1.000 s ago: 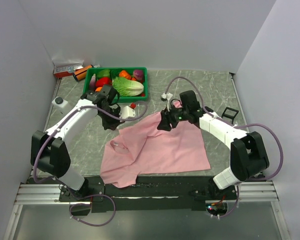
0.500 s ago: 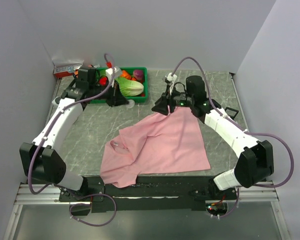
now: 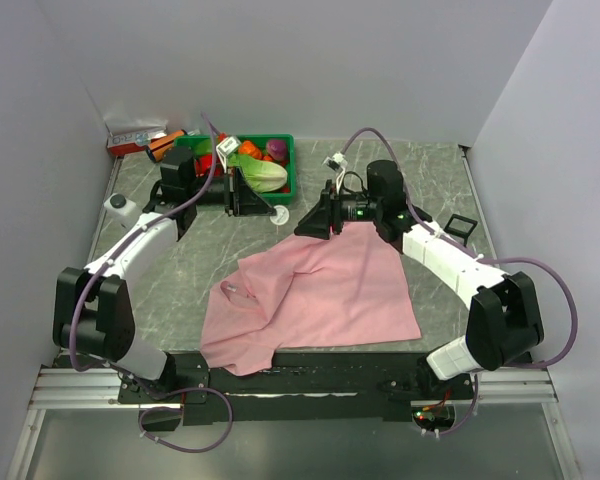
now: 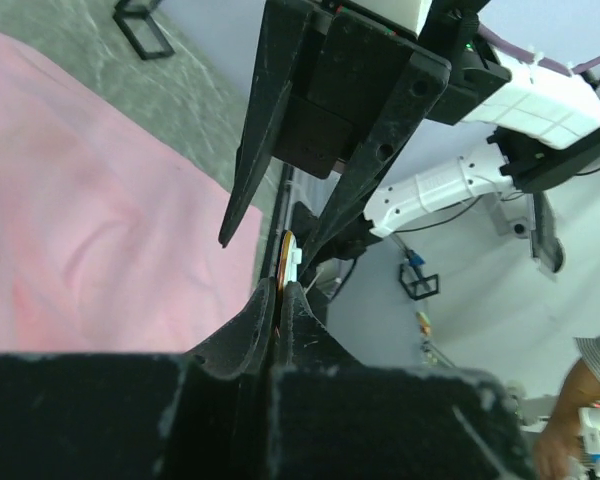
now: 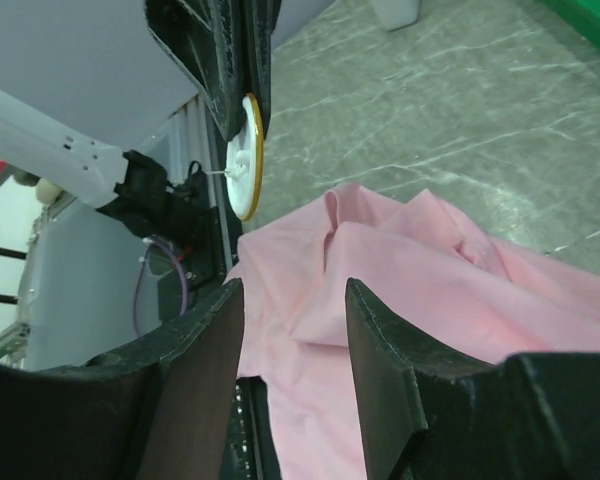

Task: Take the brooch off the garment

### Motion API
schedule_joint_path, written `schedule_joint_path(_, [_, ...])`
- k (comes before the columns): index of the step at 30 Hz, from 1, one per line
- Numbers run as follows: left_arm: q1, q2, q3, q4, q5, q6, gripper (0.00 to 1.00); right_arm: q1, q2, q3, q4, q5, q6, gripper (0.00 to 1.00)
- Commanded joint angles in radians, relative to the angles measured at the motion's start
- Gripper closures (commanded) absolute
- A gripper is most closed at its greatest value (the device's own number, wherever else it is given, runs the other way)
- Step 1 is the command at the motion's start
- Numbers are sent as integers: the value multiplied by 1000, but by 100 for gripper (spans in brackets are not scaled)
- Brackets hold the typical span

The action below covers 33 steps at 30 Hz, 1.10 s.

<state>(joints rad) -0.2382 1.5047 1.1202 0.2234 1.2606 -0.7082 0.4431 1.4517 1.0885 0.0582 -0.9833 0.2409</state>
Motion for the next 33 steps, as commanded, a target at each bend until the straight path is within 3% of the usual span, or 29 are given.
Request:
schedule_joint_path(1, [0,-17,-20,168,57,-128,99,12,-10,10,127,-58,106,48])
schedule_joint_path(4, [0,-6,7,80,49,-53,99,11,6,30,187,-113,148,48])
schedule_joint_path(9, [-1,8,4,123,57,-76,99,13,38,56,204,-135,176,48])
schedule_joint_path(20, [-13,-4,1,51,59,-4,99,16,84,76,285,-143,256,51])
schedule_joint_path(33, [-24,3,7,57,65,-2,99,28,111,86,307,-164,268,71])
